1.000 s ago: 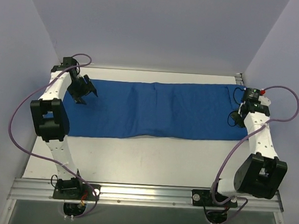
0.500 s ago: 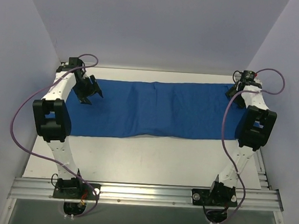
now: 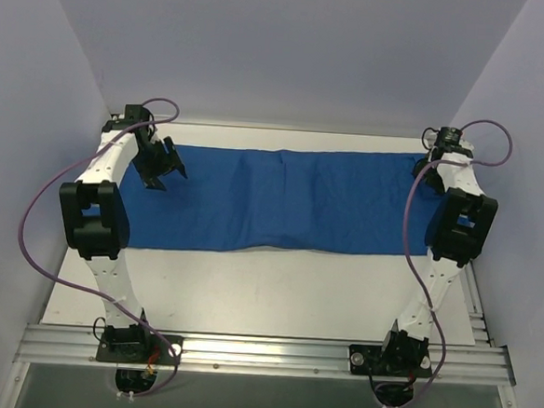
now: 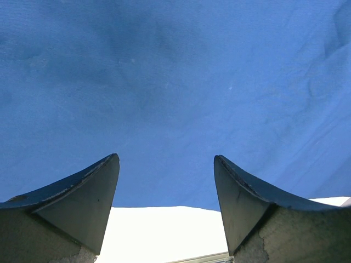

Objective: Open and lay out the surgical kit
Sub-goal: Open the surgical kit at the center of the board.

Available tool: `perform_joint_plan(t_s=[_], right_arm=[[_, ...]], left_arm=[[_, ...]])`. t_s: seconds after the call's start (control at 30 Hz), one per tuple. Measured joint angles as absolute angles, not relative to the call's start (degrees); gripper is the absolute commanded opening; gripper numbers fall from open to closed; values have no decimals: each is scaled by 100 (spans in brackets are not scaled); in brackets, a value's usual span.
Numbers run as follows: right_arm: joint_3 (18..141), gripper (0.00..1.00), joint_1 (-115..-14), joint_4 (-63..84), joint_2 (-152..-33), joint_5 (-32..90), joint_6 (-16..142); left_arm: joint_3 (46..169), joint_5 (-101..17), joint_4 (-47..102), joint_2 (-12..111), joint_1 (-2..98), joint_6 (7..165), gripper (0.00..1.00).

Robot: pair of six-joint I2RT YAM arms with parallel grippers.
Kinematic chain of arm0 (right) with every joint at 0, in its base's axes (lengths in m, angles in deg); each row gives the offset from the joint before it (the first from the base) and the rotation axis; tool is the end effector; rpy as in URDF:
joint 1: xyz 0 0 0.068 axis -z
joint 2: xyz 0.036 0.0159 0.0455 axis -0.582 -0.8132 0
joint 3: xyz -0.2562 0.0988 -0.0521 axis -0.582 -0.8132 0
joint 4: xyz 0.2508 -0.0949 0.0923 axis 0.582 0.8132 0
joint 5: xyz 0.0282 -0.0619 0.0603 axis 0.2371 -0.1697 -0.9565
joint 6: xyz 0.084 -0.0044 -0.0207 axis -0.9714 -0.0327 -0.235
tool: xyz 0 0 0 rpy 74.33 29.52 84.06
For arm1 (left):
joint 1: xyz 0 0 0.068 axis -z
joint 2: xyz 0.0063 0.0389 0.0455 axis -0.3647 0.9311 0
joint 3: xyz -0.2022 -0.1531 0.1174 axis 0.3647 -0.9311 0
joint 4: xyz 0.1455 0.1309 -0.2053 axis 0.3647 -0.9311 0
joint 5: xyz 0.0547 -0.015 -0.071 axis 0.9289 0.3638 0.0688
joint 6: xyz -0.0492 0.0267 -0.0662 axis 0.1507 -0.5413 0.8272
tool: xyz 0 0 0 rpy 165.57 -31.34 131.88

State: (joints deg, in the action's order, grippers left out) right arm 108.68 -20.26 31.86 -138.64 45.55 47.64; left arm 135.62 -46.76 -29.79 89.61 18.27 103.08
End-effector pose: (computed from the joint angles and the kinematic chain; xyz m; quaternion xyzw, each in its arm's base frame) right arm 0.5385 -0.1605 0.1733 0.3249 0.8617 -0.0517 0.3863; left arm 0.4622 0.0082 0.2080 -0.2462 0.9472 -0.1448 0.1459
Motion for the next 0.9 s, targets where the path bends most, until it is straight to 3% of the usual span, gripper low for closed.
perform_joint_plan(t_s=[0.37,0.43,0.53,0.67,0.9], right_arm=[[10986,45,-2026,3029,-14343,4595,5072],[10984,40,-2026,3016,-14353,4597,5123],[10984,24,-2026,3007,-14353,4632,5197],[10960,14,-2024,2987,-14353,4704,5230],[10947,11,-2026,2983,-14347,4846,5262]], left_arm=[[13772,-4547,-3014,8967,1827,10301,79],[13814,-4510,-3027,8967,1827,10299,79],[13849,-4469,-3046,8971,1827,10295,79],[13982,-4429,-3119,9059,1827,10282,79],[14218,-4344,-3178,9260,1825,10264,79]])
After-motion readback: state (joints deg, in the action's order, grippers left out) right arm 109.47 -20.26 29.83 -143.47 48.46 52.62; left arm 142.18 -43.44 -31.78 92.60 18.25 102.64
